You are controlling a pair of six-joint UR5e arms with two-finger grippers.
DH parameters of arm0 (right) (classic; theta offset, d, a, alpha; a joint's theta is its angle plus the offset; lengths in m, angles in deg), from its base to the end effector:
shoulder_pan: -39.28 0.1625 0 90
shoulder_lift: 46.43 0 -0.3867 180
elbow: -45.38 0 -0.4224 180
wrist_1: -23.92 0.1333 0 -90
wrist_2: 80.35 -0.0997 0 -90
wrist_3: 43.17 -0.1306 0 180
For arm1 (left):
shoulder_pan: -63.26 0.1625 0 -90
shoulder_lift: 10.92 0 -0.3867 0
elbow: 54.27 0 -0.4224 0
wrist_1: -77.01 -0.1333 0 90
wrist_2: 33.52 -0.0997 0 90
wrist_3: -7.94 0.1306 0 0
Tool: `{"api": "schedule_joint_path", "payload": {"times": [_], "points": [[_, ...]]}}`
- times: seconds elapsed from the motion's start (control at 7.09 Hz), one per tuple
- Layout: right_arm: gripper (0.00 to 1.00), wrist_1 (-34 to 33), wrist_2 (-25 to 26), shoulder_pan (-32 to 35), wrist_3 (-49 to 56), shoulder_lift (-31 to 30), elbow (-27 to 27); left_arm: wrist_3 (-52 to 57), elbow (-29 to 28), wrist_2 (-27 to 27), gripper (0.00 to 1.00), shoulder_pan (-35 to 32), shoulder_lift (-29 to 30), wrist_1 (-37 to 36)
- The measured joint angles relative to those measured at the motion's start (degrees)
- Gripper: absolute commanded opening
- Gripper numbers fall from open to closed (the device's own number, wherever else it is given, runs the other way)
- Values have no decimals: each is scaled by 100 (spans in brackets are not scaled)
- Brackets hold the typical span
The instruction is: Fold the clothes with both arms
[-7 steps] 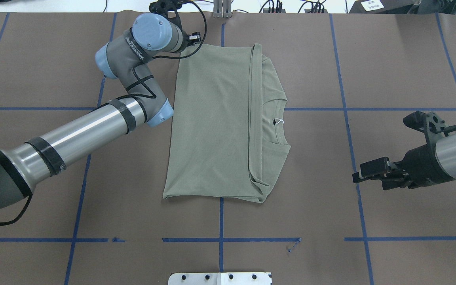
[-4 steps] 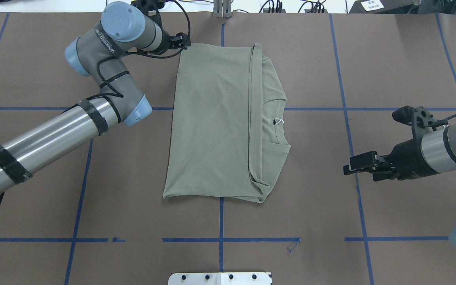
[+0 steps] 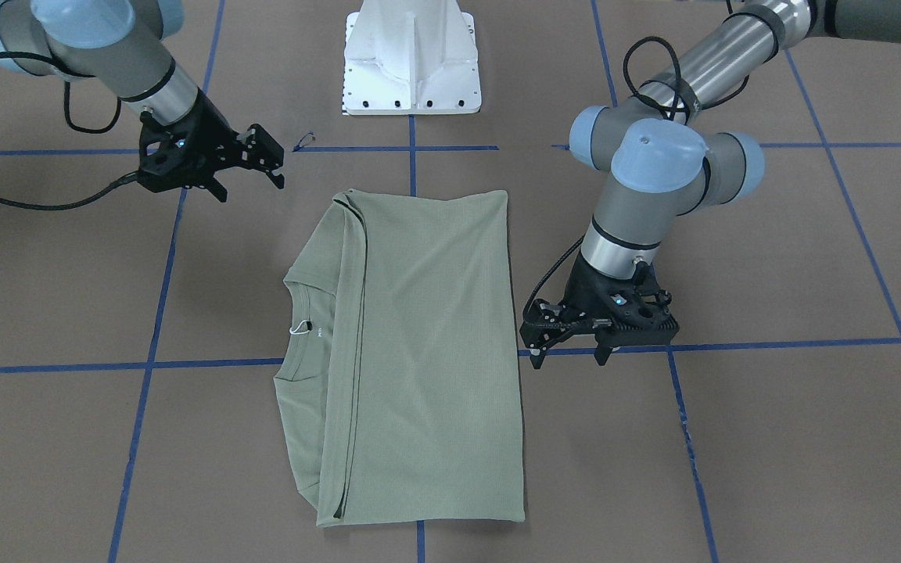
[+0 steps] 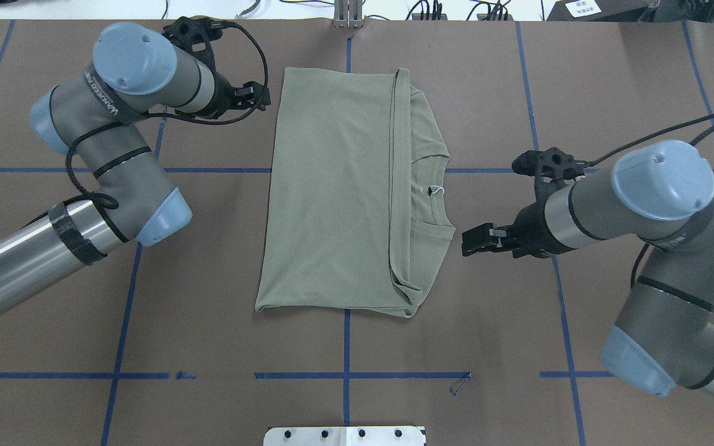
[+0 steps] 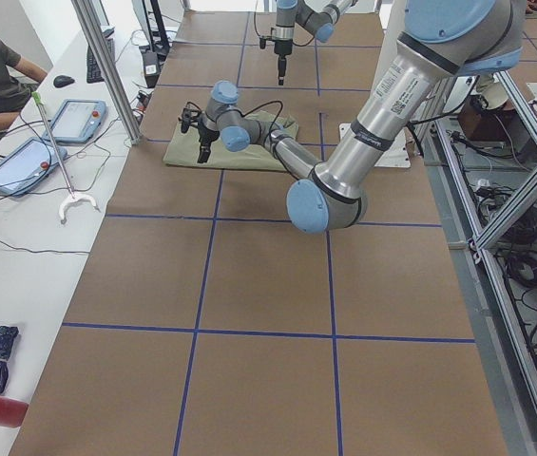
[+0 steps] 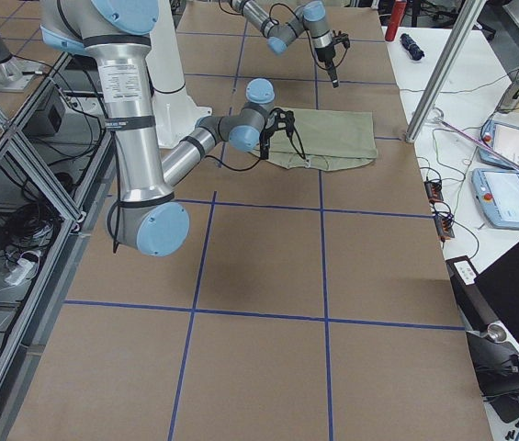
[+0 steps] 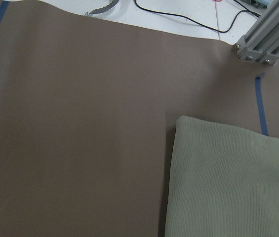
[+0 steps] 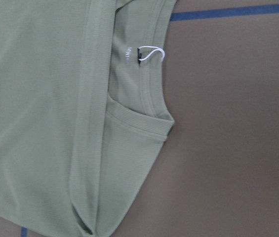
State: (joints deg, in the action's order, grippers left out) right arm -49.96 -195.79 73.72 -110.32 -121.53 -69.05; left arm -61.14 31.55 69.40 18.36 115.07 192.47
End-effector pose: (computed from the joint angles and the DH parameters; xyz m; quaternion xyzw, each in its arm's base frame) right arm -0.4345 -0.3916 0.2533 0.0465 -0.4917 -0.0147 0.8694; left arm 0.4558 -0.6012 0.2377 0.1758 0.4534 -0.1284 0.8643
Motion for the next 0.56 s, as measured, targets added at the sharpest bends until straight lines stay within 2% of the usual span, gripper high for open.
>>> {"api": "schedule_joint_path", "payload": {"times": [0.14, 0.28, 0.56], "points": [[91, -470, 335, -283, 212, 529, 130, -1, 423, 2, 100, 42, -218, -244], [91, -667, 672, -533, 337, 788, 255, -1, 717, 5, 100, 66, -388, -366], [92, -730, 1137, -848, 795, 1030, 603, -7, 947, 8, 100, 98, -509, -473]]}}
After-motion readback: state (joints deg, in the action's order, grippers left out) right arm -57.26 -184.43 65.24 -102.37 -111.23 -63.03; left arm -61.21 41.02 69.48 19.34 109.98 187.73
